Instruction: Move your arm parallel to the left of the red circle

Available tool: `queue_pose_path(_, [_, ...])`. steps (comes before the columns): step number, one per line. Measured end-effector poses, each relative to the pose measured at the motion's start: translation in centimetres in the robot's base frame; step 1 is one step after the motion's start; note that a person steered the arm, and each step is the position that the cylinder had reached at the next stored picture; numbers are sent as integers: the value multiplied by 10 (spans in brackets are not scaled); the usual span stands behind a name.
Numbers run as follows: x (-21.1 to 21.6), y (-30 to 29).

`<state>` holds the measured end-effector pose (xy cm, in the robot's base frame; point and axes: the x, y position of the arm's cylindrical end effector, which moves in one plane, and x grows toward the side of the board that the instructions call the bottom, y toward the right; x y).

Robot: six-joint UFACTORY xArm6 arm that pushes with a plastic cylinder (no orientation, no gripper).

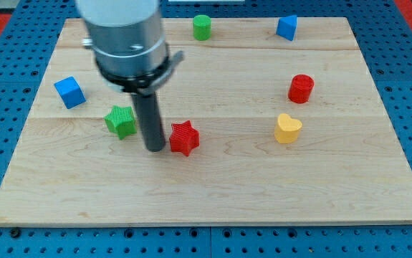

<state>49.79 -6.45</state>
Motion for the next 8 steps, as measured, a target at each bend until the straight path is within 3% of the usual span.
queue_pose_path(1, [-5,13])
queue_pose_path(2, [16,13])
queue_pose_path(3, [68,47])
queue_pose_path(4, [47,88])
queue_pose_path(7, [-137,100])
queue_pose_path(8, [-177,148])
